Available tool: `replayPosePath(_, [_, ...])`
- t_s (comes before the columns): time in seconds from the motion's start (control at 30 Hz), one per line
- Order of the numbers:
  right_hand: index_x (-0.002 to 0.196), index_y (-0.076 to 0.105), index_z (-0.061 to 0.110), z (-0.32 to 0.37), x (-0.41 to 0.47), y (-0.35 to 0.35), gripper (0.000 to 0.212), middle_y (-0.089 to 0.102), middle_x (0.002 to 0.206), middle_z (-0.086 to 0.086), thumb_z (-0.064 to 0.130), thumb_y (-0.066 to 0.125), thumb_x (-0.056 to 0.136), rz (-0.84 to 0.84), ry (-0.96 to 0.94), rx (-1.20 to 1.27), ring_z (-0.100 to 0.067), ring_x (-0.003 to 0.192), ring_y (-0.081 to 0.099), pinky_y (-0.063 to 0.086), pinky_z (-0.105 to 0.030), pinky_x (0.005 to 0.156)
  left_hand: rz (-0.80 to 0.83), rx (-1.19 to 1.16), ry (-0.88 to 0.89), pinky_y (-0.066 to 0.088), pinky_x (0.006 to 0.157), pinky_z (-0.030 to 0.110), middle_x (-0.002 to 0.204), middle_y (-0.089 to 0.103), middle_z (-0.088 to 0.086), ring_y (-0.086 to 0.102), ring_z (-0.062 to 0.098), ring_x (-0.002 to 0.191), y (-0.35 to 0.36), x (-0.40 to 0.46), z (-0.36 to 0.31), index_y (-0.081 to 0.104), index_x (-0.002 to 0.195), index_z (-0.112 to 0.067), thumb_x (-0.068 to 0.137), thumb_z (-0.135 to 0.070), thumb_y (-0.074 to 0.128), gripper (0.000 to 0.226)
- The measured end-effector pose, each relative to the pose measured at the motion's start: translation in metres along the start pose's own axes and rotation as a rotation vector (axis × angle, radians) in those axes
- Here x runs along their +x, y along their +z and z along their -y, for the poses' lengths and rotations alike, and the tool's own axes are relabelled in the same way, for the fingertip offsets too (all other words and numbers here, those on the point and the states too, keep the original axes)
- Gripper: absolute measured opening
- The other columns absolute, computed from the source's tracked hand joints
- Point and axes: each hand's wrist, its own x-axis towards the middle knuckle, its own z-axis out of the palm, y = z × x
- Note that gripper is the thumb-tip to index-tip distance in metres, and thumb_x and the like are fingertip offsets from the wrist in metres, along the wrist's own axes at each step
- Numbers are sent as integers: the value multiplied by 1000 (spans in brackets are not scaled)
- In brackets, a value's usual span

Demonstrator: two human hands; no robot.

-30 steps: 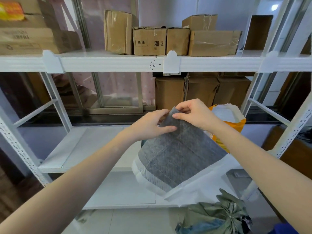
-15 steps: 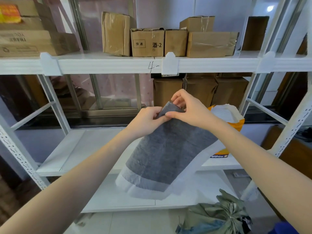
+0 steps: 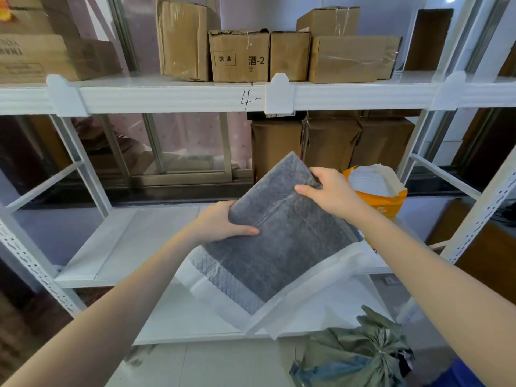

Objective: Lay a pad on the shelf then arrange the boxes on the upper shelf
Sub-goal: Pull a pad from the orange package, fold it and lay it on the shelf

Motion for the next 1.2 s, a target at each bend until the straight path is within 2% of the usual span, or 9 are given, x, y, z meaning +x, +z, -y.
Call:
replayPosePath(0.17, [108,59,6,-41,15,3,24,65,106,-10,24,55,92,-91,112,42,-24,96,60,46,-32,75,50,48,-147,43,73,26,104,65,2,57,15,85,8,12,31,65,105,-14,72,-41,76,44])
replayPosePath(0.37, [118,54,4,-97,42,14,31,61,119,-14,24,53,93,-121,268,98,-31,110,56,47,-37,87,-43,-92,-357,47,58,23,97,63,6,55,14,79,18,47,70,62,100,-10,68,-43,79,49])
replayPosePath(0.47, [121,53,7,-130,56,25,32,60,122,-13,26,51,94,-65,344,136,-31,113,55,46,-46,93,-102,-350,-346,51,64,23,103,64,4,60,15,88,32,64,76,59,104,-18,78,-31,73,32])
replayPosePath(0.6, [129,45,4,-168,73,49,39,55,130,-14,27,42,98,74,393,61,-32,118,52,41,-34,88,-218,-419,-354,44,73,24,112,59,2,58,17,95,62,97,76,51,104,-18,95,-24,51,11])
replayPosePath(0.77, [124,45,1,-208,94,75,38,57,124,-20,27,45,96,133,472,42,-36,114,52,41,-36,85,-357,-361,-438,40,99,41,136,46,10,45,30,125,91,148,97,29,140,-10,94,-33,51,55])
replayPosePath(0.9, [122,46,2,-233,108,93,37,58,118,-14,19,57,91,104,564,166,-29,111,55,40,-29,80,-435,-359,-398,39,103,42,146,35,7,39,29,130,103,179,108,21,144,-23,91,-24,59,66])
replayPosePath(1.03, [136,29,11,-254,126,107,71,44,105,-4,-4,66,77,22,708,390,-20,92,51,42,-28,72,-408,-310,-334,36,98,31,141,38,-2,37,18,124,108,209,119,33,138,-29,88,-11,62,61])
replayPosePath(1.13, [115,48,11,-275,139,126,47,55,101,-9,-9,60,74,52,693,406,-23,93,55,44,-27,67,-404,-177,-313,39,89,23,126,58,4,52,24,117,112,232,127,64,113,-13,91,-1,50,29])
replayPosePath(1.2, [101,60,14,-288,144,143,35,60,116,-14,-8,60,74,70,656,361,-26,109,55,46,-30,79,-384,-108,-361,41,92,27,128,59,9,54,30,116,117,247,133,69,108,-6,93,1,38,35])
